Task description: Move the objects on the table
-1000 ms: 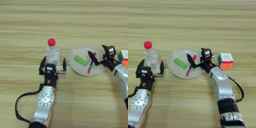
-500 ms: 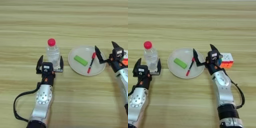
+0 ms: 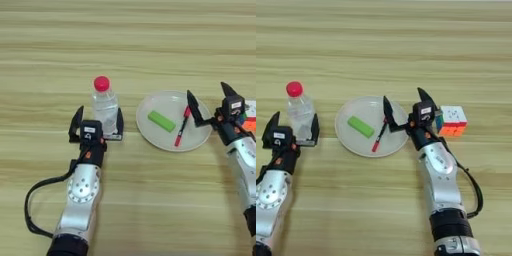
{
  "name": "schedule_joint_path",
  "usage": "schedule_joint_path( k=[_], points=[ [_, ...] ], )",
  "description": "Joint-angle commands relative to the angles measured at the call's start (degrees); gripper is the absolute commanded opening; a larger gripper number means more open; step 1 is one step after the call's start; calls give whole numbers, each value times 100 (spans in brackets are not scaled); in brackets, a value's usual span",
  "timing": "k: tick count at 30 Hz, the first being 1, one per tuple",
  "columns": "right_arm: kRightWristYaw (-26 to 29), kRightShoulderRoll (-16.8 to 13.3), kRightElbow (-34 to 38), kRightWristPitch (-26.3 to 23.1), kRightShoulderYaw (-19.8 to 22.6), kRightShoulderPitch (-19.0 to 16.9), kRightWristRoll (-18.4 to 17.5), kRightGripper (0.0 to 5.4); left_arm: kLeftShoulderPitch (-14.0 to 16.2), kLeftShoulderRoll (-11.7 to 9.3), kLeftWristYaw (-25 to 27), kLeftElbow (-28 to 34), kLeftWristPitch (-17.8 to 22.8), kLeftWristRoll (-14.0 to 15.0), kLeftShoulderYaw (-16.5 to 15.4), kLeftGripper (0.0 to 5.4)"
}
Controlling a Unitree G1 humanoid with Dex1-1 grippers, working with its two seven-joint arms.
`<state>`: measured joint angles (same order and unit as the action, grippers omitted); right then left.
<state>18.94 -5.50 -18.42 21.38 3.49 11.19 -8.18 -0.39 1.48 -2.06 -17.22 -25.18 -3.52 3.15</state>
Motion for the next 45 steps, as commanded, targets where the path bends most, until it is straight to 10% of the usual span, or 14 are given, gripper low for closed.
schedule_joint_path(
  k=[1, 28, 45],
  points=[
    [-63, 62, 26, -54, -45, -3, 0, 538, -111, -40, 95, -109, 27, 78, -47, 540],
    [-126, 72, 13, -195, -18, 40, -102, 538, -352, -30, 475, -321, 138, 232, -91, 540],
    [-129, 67, -10, -183, -1, 44, -109, 540, -310, -19, 519, -251, 122, 212, -111, 372]
  ],
)
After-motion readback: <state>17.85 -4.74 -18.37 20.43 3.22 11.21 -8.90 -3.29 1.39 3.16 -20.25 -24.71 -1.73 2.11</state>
